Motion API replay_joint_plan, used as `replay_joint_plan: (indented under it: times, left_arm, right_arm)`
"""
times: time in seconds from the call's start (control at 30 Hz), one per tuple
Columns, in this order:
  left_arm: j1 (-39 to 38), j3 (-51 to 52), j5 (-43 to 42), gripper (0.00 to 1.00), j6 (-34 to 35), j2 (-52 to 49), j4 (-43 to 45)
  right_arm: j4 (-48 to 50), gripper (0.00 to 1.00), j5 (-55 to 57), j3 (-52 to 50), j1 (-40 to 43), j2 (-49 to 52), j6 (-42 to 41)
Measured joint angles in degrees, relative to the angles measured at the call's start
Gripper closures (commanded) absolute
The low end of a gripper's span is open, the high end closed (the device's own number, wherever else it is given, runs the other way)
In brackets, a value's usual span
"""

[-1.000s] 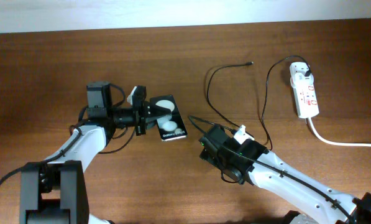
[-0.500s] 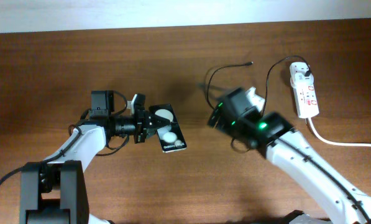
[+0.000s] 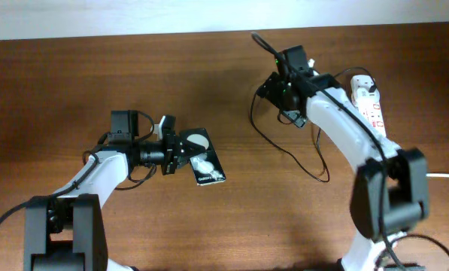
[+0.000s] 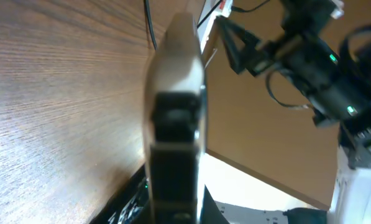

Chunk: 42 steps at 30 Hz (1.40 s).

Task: Plug charger to phone and switch on socket
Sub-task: 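Lift the cable connector end with the right gripper toward the phone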

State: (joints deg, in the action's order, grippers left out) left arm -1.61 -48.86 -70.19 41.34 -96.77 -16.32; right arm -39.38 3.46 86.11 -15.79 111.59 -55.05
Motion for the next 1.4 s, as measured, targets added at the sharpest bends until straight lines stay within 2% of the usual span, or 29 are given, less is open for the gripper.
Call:
replay_joint_plan:
  times: [0.1,0.17,0.3,0.4,0.63,0.7,0.83,0.87,0.9,0.97,1.1,1.23,1.3,1.4]
  left_arm:
    - [0.0,0.0,0.0,1.00,0.0,0.0,0.0]
    - [0.0,0.0,0.0,1.00,0.0,0.0,-0.1]
    - [0.0,0.0,0.0,1.00,0.0,0.0,-0.2]
    - [0.0,0.0,0.0,1.00,0.0,0.0,-0.2]
    - [0.0,0.0,0.0,1.00,0.0,0.0,-0.2]
    - [0.0,0.0,0.0,1.00,0.0,0.0,-0.2]
    - [0.0,0.0,0.0,1.00,0.0,0.0,-0.2]
    - [0.0,0.0,0.0,1.00,0.0,0.0,-0.2]
    - [0.0,0.0,0.1,1.00,0.0,0.0,-0.2]
    - [0.0,0.0,0.2,1.00,0.0,0.0,-0.2]
    - [0.0,0.0,0.2,1.00,0.0,0.0,-0.2]
    - [0.0,0.0,0.3,1.00,0.0,0.0,-0.2]
    - [0.0,0.0,0.4,1.00,0.0,0.0,-0.2]
    - [0.0,0.0,0.4,1.00,0.0,0.0,-0.2]
  right_arm:
    - [3.4,0.01,1.1,0.0,0.4,2.7,-0.9]
    - [9.0,0.01,2.7,0.5,1.2,2.7,-1.7]
    - [20.4,0.09,4.1,1.0,1.8,3.4,-2.2]
    - [24.1,0.09,4.2,1.1,1.8,6.2,-3.1]
    - [29.2,0.12,3.8,1.1,2.0,12.7,-11.3]
    - [30.0,0.22,2.4,1.1,2.4,14.7,-14.0]
    - [32.5,0.56,-0.5,1.9,3.8,17.4,-16.8]
    - [32.6,0.61,-0.8,1.9,4.2,17.6,-17.2]
    - [32.6,0.73,-0.9,1.9,4.2,17.7,-17.4]
    - [32.6,0.84,-1.3,1.9,4.9,18.1,-17.9]
    - [32.3,0.96,-4.0,1.9,5.0,18.8,-13.0]
    - [30.8,0.96,-10.0,2.0,5.0,18.8,-2.8]
    - [26.5,0.96,-14.1,3.0,5.1,18.7,3.1]
    - [11.6,0.96,-18.2,4.6,5.0,16.8,10.5]
